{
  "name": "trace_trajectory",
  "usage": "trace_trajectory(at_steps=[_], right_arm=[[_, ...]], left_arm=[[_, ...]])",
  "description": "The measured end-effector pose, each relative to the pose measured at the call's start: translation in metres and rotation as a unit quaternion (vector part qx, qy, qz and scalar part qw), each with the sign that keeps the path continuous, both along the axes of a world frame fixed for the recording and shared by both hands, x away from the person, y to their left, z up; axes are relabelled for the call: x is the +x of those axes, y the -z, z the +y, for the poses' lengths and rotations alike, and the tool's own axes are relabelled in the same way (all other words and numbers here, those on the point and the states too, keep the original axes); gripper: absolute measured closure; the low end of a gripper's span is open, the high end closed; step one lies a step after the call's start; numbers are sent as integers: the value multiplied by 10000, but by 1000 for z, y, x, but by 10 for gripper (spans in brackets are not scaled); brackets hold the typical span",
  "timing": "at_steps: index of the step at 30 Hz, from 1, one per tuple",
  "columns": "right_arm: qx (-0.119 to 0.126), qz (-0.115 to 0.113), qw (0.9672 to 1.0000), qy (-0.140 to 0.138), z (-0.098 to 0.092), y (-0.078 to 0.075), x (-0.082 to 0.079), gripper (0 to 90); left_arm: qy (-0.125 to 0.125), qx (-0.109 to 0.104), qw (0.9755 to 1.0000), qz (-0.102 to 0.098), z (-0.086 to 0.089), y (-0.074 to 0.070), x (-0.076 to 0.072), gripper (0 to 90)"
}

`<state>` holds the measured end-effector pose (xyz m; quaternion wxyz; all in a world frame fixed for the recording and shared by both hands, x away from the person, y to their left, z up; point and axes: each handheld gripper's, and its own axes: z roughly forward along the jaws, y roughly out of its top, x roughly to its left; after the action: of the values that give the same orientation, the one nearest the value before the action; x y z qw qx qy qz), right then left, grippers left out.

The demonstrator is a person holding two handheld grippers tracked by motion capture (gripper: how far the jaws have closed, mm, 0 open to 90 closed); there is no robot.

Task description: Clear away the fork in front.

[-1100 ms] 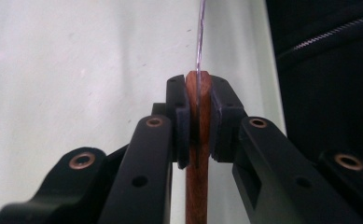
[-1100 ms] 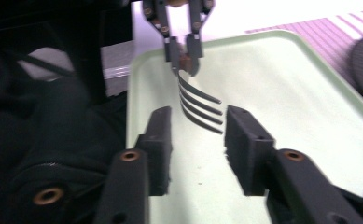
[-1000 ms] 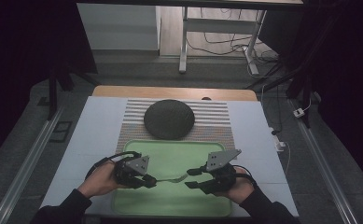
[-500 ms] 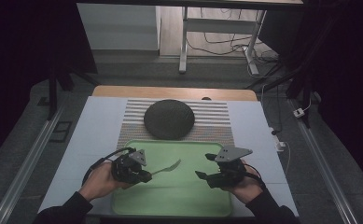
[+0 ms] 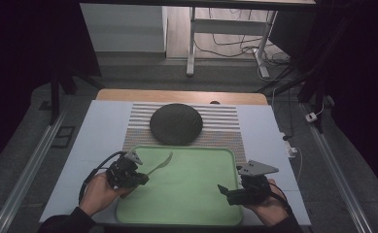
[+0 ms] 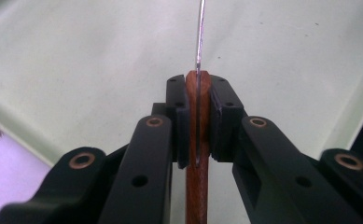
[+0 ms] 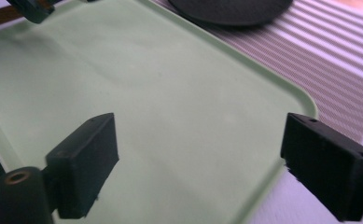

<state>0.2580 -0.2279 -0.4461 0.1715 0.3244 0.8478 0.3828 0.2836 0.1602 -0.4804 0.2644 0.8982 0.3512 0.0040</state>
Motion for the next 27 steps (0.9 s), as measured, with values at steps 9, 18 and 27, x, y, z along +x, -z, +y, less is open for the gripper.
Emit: trace_trajectory(at_steps=[9,18,27], right_arm=[[15,6,9990,451,-24,0,-17,70],[31,35,9977,675,-40,0,-27,59],[-11,94,9972,745,-48,1,-32,58]], left_arm=[[-778,67,9962,380,-2,12,4,792],[-1199,314,9907,554,0,21,9,791],[-1375,453,9868,721,-4,28,12,787]])
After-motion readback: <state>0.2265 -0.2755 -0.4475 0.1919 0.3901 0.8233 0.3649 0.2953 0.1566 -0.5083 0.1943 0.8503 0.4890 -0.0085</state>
